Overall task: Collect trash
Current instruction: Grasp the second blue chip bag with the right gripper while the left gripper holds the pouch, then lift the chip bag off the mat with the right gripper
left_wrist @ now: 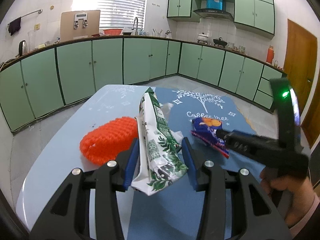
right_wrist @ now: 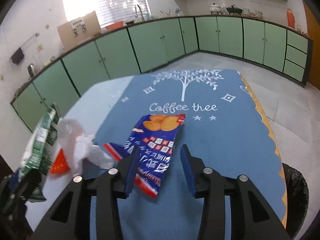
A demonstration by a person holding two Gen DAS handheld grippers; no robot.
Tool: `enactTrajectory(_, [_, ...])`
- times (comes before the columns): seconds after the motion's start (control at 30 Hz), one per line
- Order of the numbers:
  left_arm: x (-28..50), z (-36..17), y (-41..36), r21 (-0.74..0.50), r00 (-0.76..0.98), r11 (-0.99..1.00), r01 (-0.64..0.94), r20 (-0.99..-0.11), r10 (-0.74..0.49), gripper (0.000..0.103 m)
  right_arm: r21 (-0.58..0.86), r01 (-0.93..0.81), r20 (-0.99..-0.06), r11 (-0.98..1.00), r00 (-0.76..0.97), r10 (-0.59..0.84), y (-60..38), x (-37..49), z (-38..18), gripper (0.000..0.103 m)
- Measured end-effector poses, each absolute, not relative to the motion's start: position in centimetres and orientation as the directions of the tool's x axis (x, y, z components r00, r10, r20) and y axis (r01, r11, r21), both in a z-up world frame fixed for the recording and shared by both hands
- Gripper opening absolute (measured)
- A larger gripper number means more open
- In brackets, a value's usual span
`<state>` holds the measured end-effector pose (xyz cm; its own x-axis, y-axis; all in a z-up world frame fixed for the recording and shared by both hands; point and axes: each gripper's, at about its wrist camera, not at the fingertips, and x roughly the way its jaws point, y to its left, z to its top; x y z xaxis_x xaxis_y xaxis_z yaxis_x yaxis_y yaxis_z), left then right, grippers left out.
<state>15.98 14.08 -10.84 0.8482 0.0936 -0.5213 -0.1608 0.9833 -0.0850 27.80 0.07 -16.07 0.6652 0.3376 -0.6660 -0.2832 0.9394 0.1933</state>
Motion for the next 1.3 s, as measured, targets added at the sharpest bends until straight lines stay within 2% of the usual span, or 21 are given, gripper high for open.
enactTrajectory(0.13, [16.7, -10.9, 13.9, -0.092, 0.846, 0.984, -0.154, -0.527, 0.083, 0.042, 0.180, -0.277, -0.712, 0.944, 0.626, 0.319, 0.8, 28.5, -17.7, 0.042])
enactTrajectory(0.17, [16.8, -11.0, 13.9, -0.092, 0.846, 0.984, -0.152, -0.527, 0.082, 0.042, 0.181, -0.283, -0.721, 0.942, 0.613, 0.323, 0.9, 28.5, -18.1, 0.039])
enactTrajectory(0.2, [16.8, -11.1, 13.8, -0.090, 0.845, 0.984, -0.151, -0.529, 0.081, 0.042, 0.182, -0.289, -0.727, 0.940, 0.604, 0.327, 1.0, 28.5, -18.4, 0.029])
enactTrajectory(0.23, [16.8, -11.1, 13.8, -0.090, 0.844, 0.985, -0.150, -0.530, 0.080, 0.042, 0.181, -0.291, -0.729, 0.939, 0.601, 0.327, 1.1, 28.6, -18.6, 0.025])
enactTrajectory(0.3, [16.8, -11.3, 13.8, -0.092, 0.841, 0.984, -0.151, -0.535, 0.079, 0.042, 0.185, -0.300, -0.733, 0.936, 0.593, 0.335, 1.1, 28.7, -18.7, 0.001])
enactTrajectory(0.33, [16.9, -11.2, 13.8, -0.094, 0.840, 0.984, -0.152, -0.536, 0.079, 0.042, 0.191, -0.308, -0.737, 0.932, 0.582, 0.344, 1.2, 28.7, -18.9, 0.000])
enactTrajectory(0.6, [15.9, -10.1, 14.1, -0.098, 0.855, 0.982, -0.159, -0.511, 0.087, 0.042, 0.227, -0.321, -0.669, 0.919, 0.635, 0.387, -0.1, 27.4, -17.0, 0.000])
enactTrajectory(0.77, [15.2, -9.6, 14.0, -0.101, 0.860, 0.982, -0.162, -0.502, 0.090, 0.042, 0.253, -0.336, -0.669, 0.907, 0.617, 0.414, -0.4, 27.4, -16.5, 0.001])
enactTrajectory(0.83, [15.1, -9.7, 14.0, -0.097, 0.860, 0.982, -0.162, -0.502, 0.092, 0.042, 0.249, -0.349, -0.666, 0.903, 0.616, 0.422, 0.1, 27.3, -16.2, 0.011])
enactTrajectory(0.9, [15.0, -9.7, 13.9, -0.095, 0.859, 0.982, -0.164, -0.504, 0.095, 0.042, 0.239, -0.352, -0.667, 0.905, 0.618, 0.416, 0.7, 27.4, -16.1, 0.042])
enactTrajectory(0.97, [15.0, -9.7, 14.2, -0.098, 0.858, 0.981, -0.166, -0.505, 0.095, 0.042, 0.229, -0.344, -0.673, 0.910, 0.620, 0.404, 1.1, 27.6, -16.3, 0.050])
enactTrajectory(1.0, [15.0, -9.8, 14.3, -0.099, 0.857, 0.981, -0.168, -0.506, 0.096, 0.042, 0.223, -0.343, -0.686, 0.912, 0.609, 0.397, 1.5, 28.0, -16.6, 0.051])
enactTrajectory(1.2, [15.3, -10.0, 14.7, -0.105, 0.853, 0.979, -0.176, -0.513, 0.098, 0.042, 0.183, -0.335, -0.738, 0.924, 0.574, 0.355, 2.7, 28.7, -18.6, 0.051])
enactTrajectory(1.23, [15.4, -10.0, 14.8, -0.107, 0.852, 0.978, -0.177, -0.514, 0.098, 0.042, 0.178, -0.342, -0.737, 0.923, 0.575, 0.356, 2.9, 28.5, -18.7, 0.048])
enactTrajectory(1.3, [15.5, -10.2, 15.0, -0.111, 0.849, 0.977, -0.180, -0.518, 0.098, 0.042, 0.193, -0.381, -0.738, 0.904, 0.551, 0.390, 3.3, 28.4, -18.8, 0.018])
